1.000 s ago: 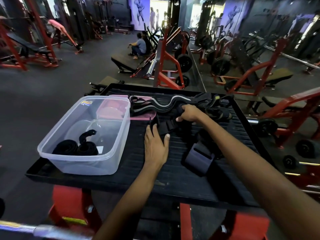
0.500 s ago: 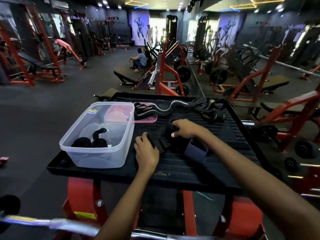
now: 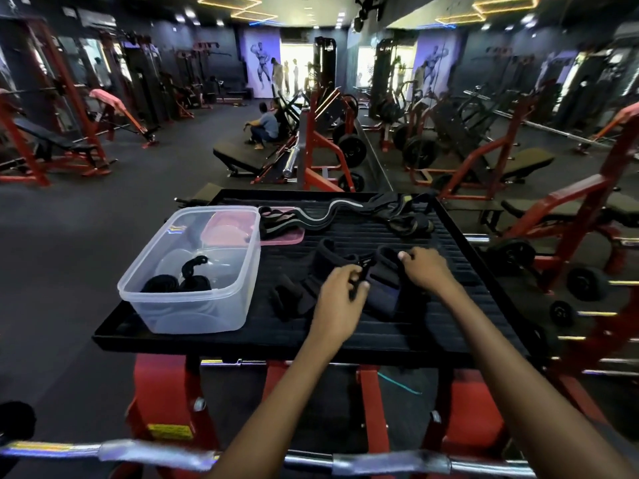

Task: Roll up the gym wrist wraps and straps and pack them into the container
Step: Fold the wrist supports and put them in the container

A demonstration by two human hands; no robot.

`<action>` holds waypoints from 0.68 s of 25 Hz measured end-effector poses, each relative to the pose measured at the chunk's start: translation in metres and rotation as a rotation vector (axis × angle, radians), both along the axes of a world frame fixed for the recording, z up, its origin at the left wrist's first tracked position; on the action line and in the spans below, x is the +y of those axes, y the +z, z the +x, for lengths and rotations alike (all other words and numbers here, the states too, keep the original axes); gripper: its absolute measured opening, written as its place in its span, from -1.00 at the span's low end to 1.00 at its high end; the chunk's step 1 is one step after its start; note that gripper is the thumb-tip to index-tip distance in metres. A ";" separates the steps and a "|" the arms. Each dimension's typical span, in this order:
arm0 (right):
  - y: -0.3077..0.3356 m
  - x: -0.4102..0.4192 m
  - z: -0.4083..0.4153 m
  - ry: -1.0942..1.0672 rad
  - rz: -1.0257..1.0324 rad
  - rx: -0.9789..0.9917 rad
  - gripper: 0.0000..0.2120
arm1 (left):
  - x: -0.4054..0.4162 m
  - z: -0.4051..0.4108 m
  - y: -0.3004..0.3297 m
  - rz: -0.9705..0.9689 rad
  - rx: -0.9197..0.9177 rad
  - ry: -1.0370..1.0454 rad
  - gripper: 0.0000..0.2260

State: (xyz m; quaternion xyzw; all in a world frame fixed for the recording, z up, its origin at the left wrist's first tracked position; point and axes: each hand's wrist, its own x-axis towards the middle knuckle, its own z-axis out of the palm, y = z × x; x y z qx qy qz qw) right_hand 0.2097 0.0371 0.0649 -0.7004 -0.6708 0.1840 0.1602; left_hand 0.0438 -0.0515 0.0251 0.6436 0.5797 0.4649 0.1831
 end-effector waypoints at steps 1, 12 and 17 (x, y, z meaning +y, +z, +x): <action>-0.006 -0.007 0.001 0.013 0.000 0.086 -0.64 | 0.002 0.012 0.001 -0.106 -0.047 -0.097 -0.52; -0.023 -0.050 0.026 0.152 -0.010 0.644 -0.61 | 0.018 0.019 -0.015 -0.192 -0.292 -0.059 -0.55; -0.032 -0.040 0.022 0.261 0.169 0.286 -0.46 | 0.016 0.015 -0.011 -0.341 -0.735 -0.171 -0.75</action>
